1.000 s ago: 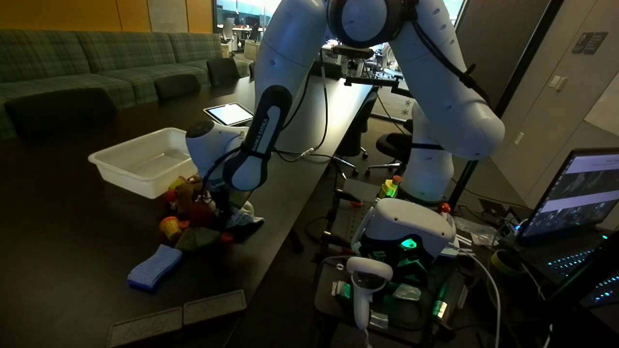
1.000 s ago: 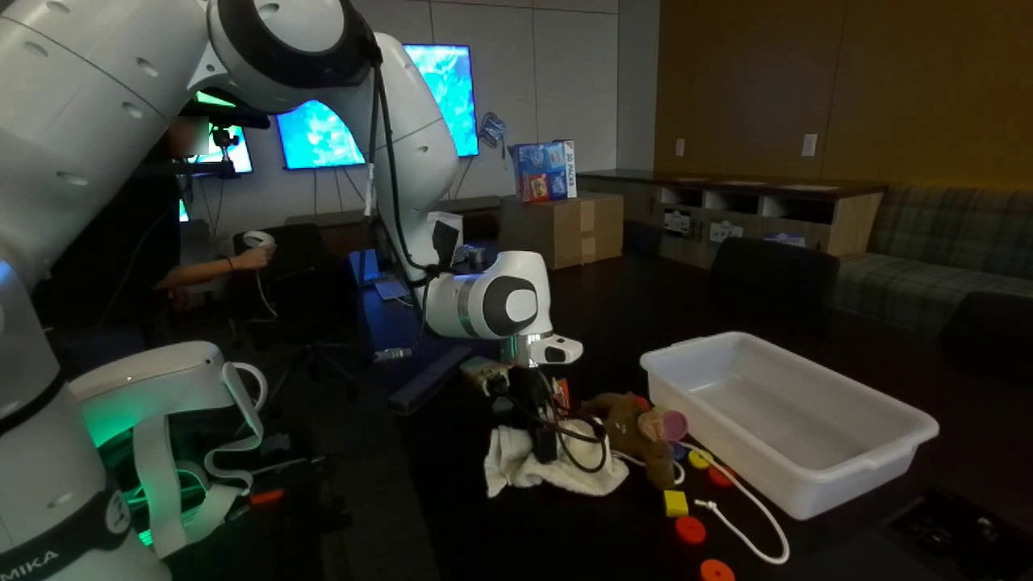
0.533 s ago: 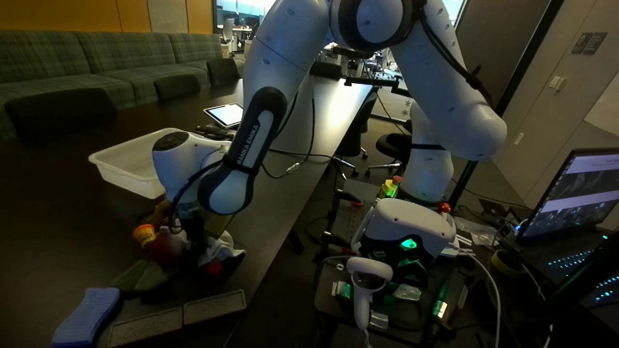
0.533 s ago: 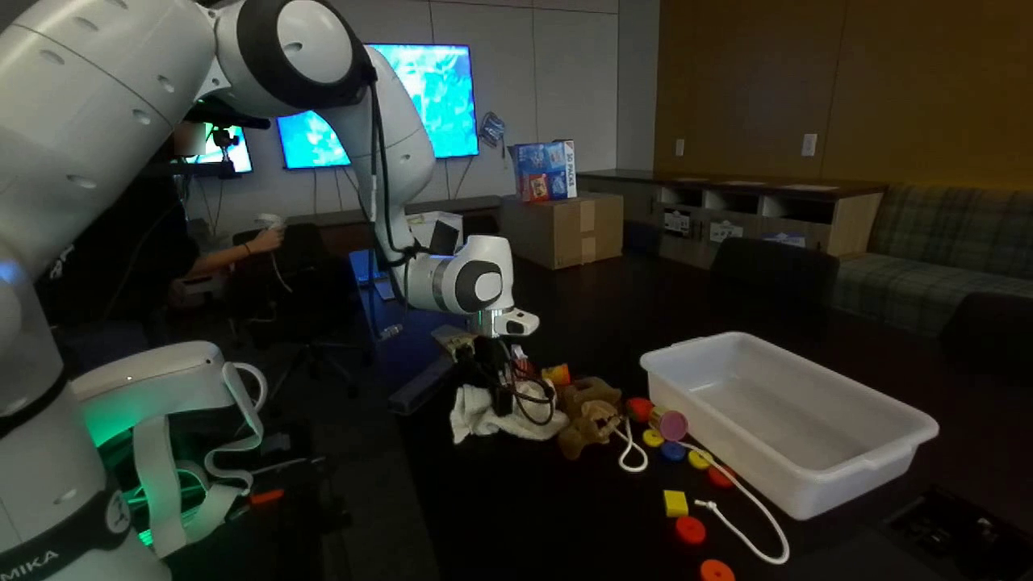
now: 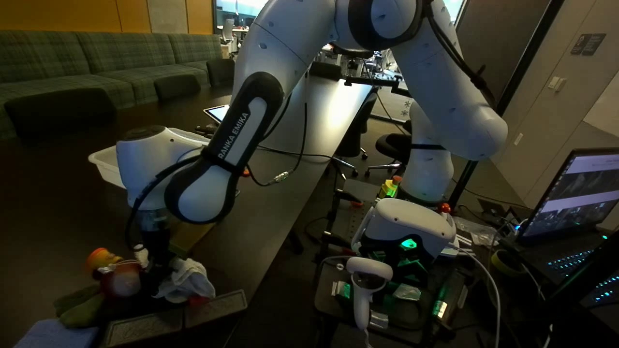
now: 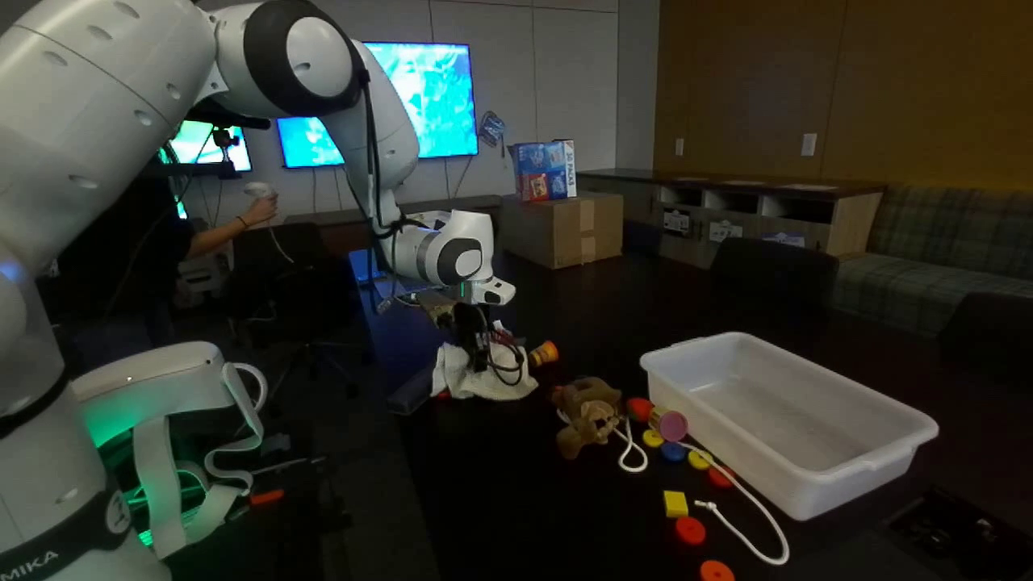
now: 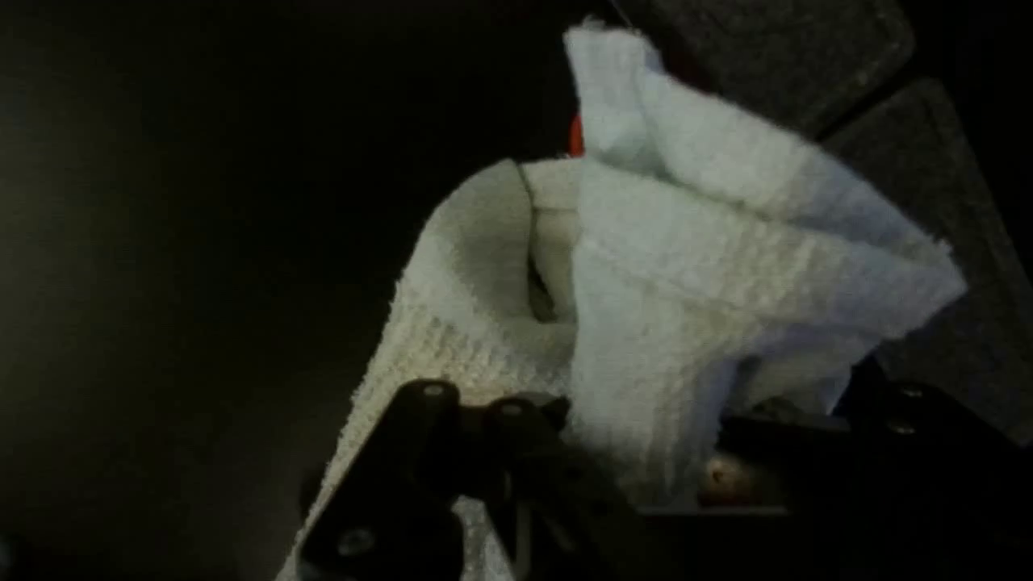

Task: Use the towel to push all the objects on the table to the left

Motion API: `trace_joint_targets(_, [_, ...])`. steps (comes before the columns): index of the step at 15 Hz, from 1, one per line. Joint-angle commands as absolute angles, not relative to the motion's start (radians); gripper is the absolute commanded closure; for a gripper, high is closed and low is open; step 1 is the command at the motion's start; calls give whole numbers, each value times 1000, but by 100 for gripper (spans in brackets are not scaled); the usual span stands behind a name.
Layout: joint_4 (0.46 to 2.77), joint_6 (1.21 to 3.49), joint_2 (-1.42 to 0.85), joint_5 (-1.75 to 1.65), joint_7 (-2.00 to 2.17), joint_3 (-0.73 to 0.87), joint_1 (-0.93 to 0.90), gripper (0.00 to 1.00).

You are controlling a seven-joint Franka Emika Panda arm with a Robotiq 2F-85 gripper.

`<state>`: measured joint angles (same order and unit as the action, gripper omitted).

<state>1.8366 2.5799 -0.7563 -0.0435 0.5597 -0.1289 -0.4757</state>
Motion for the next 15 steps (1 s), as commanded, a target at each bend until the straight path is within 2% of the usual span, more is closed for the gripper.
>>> trace_joint_targets(1, [1858, 2581, -679, -2, 498, -138, -446, 97])
trace_joint_targets(8, [2067, 2588, -454, 79, 323, -123, -249, 97])
trace_joint_targets(15, [2210, 2610, -332, -20, 350, 92, -105, 97])
